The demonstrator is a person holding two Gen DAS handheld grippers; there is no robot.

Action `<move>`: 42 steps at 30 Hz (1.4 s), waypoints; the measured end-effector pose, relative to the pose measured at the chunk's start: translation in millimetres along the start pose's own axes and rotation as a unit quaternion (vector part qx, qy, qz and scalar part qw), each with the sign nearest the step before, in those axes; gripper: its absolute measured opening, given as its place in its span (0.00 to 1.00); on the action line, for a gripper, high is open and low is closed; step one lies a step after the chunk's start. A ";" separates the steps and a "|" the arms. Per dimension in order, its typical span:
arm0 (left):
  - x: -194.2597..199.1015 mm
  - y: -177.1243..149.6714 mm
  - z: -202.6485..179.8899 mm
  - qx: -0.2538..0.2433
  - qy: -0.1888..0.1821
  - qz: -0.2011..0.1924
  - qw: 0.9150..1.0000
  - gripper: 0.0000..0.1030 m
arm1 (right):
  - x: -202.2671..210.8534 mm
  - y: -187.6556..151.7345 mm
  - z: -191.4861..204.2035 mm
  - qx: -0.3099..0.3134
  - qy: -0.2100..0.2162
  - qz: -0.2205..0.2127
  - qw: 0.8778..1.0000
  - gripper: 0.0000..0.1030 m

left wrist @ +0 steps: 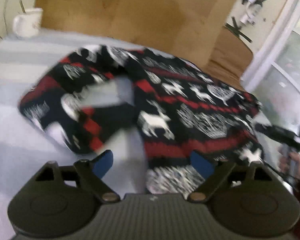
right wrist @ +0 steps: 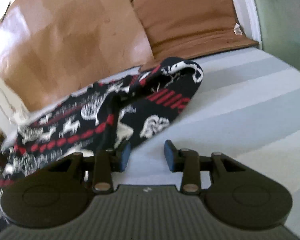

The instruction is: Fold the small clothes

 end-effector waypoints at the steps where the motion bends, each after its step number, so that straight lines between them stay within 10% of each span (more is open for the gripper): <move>1: -2.5 -4.1 -4.6 -0.004 0.001 0.006 1.000 0.84 | -1.5 2.7 0.1 -0.008 0.001 -0.005 1.000 0.40; 9: -14.5 -22.2 -25.6 -0.011 0.037 0.021 0.999 0.15 | -16.3 6.0 22.8 0.094 -0.109 -0.049 0.988 0.07; 16: -6.1 -22.3 -16.1 0.007 0.040 0.018 0.999 0.19 | 57.6 36.2 -43.7 0.117 -0.367 -0.177 0.906 0.08; 18: -7.8 -23.0 -16.7 0.007 0.043 0.021 0.999 0.40 | 81.7 39.7 -66.5 0.077 -0.403 -0.179 0.894 0.17; 20: -8.4 -24.8 -18.3 0.004 0.030 0.019 0.999 0.54 | 100.5 33.1 -75.7 0.041 -0.329 -0.151 0.931 0.43; 23: -10.3 -28.2 -23.9 -0.004 0.014 0.024 1.000 0.58 | 106.8 1.4 -69.0 -0.027 -0.059 -0.081 0.995 0.48; 27: -8.5 -35.3 -27.2 -0.004 -0.013 0.030 0.999 0.68 | 77.1 -52.4 -26.4 -0.017 0.125 0.023 0.992 0.48; 30: -6.4 -41.6 -30.9 -0.003 -0.020 0.033 0.999 0.63 | 57.7 -81.9 1.3 -0.008 0.178 0.057 0.982 0.54; 32: -6.4 -45.3 -33.7 -0.005 -0.021 0.037 0.999 0.38 | 50.0 -83.2 20.3 -0.007 0.214 0.075 0.974 0.53; 34: -9.3 -46.7 -35.0 -0.002 -0.017 0.044 0.999 0.14 | 44.1 -92.7 39.3 0.011 0.216 0.092 0.972 0.24; 42: 31.9 -35.3 -27.6 -0.014 -0.011 0.018 1.000 0.13 | 119.8 -54.7 36.6 0.152 0.070 0.054 0.984 0.08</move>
Point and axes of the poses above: each gripper's, at about its wrist camera, not at the fingertips, and x roughly against the way its jaws point, z to its left, y to its top, the point moved 3 cm from there along -x, roughly the way its jaws point, and after that the axes turned 11 degrees about z, right-handed, at the moved point
